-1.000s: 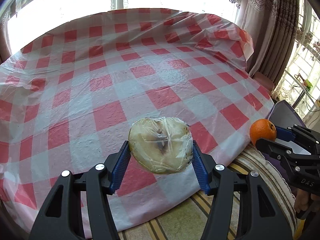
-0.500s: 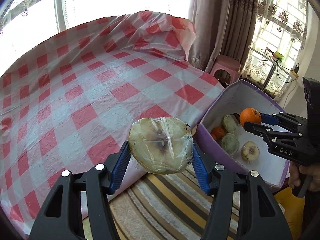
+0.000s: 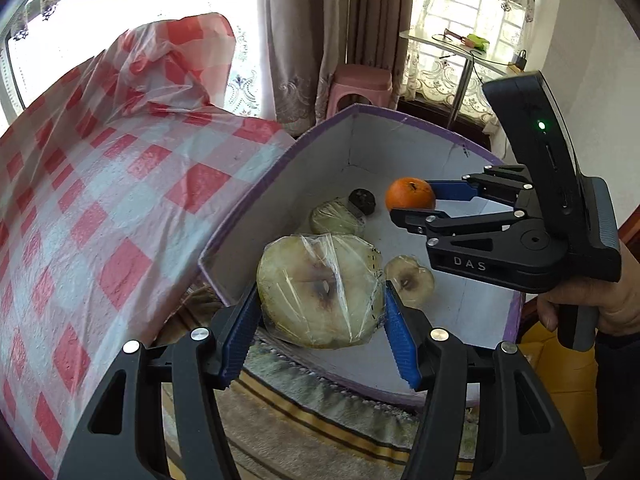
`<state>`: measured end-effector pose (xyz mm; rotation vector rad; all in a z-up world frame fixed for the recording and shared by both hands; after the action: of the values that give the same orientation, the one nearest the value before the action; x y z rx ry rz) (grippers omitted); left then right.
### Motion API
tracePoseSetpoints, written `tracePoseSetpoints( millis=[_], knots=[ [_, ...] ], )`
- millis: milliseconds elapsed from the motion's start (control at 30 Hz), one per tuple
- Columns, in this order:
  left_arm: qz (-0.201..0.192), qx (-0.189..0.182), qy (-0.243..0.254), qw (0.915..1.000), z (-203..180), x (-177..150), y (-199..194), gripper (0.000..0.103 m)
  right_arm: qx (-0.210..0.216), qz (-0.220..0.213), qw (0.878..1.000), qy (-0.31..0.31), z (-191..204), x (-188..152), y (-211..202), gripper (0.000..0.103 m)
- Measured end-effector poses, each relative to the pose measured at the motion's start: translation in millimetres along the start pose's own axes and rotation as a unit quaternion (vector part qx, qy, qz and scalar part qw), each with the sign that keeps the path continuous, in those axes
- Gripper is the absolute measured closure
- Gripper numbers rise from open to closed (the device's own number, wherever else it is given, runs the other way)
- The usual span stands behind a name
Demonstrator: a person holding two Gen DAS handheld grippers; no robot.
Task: Organize fruits
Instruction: 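Carry both fruits into the white box and open both tools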
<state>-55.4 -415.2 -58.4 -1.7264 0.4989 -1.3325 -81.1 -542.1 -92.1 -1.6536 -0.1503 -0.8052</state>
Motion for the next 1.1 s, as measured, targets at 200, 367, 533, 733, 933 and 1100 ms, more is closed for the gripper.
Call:
tracePoseSetpoints(
  millis=[200, 367, 533, 733, 933, 1100],
  knots=[
    [0.063, -0.009, 0.047, 0.9968, -32.8, -13.5, 41.5, 0.046, -0.011, 0.04, 0.999, -0.009, -4.4, -9.0, 23.8, 0.059],
    [0.104, -0.002, 0.07, 0.9921, -37.4, -23.9, 62.6, 0.046, -0.027, 0.079, 0.996, -0.042, 2.1, -21.7, 46.5, 0.059],
    [0.129, 0.01, 0.082, 0.9882, -35.3, -34.3, 77.8, 0.046, -0.021, 0.086, 0.995, -0.04, 5.6, -24.5, 51.7, 0.059],
    [0.134, 0.022, 0.075, 0.9879, -27.1, -36.8, 83.4, 0.046, -0.026, 0.083, 0.995, -0.04, 4.8, -23.0, 53.5, 0.059],
    [0.132, 0.048, 0.083, 0.9866, -21.6, -40.0, 87.1, 0.045, -0.027, 0.081, 0.996, -0.038, 1.3, -22.0, 50.5, 0.058],
    [0.128, 0.051, 0.084, 0.9869, -20.0, -38.3, 87.7, 0.045, -0.032, 0.071, 0.996, -0.038, -0.6, -18.5, 46.0, 0.044]
  ],
)
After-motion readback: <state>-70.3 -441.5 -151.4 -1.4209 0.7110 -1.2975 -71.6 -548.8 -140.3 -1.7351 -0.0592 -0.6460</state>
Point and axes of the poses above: each gripper's, at about its wrist camera, not at the fingertips, and y roughly the way its jaws point, z to its left, x to its top, the point moved 10 cm from there along y, roughly the way its jaws point, and after that the axes turned 2 degrees about -x, right-handed, at the moved point
